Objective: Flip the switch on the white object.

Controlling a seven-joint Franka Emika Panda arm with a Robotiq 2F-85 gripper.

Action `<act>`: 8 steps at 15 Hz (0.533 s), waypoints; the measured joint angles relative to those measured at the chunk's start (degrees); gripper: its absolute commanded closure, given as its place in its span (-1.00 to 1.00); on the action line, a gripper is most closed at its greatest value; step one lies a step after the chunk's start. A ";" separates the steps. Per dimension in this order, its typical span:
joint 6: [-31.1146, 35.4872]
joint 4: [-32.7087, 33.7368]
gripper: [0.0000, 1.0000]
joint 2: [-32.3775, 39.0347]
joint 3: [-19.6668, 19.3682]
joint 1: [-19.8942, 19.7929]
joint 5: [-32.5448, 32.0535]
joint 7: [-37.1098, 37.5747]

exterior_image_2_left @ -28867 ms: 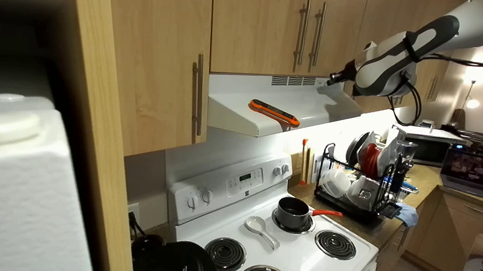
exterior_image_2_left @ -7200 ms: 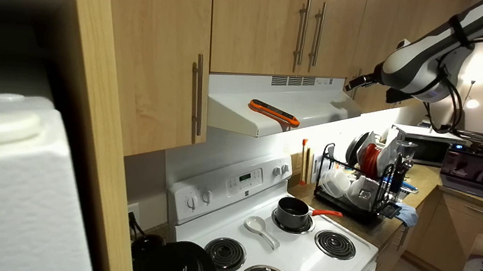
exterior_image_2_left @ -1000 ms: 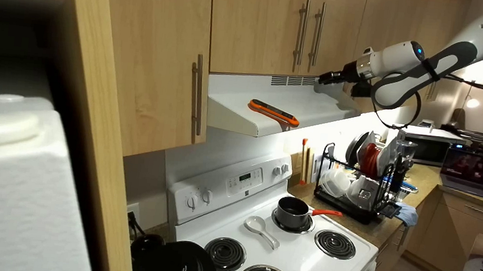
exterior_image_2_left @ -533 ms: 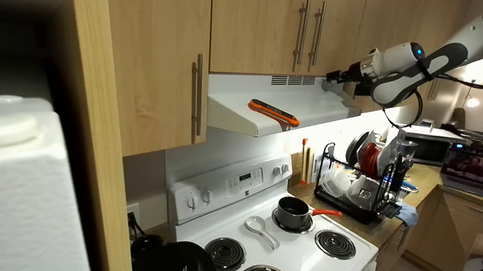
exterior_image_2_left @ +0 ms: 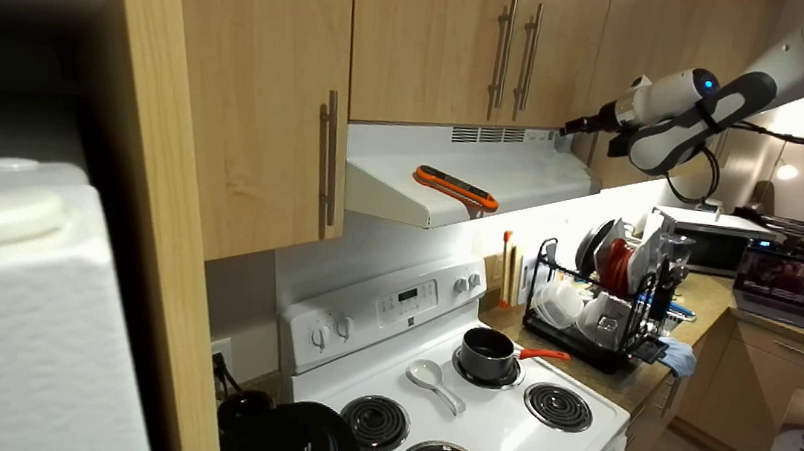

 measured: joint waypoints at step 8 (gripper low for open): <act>0.08 -9.77 -1.00 -8.62 11.70 -6.79 -7.33 3.77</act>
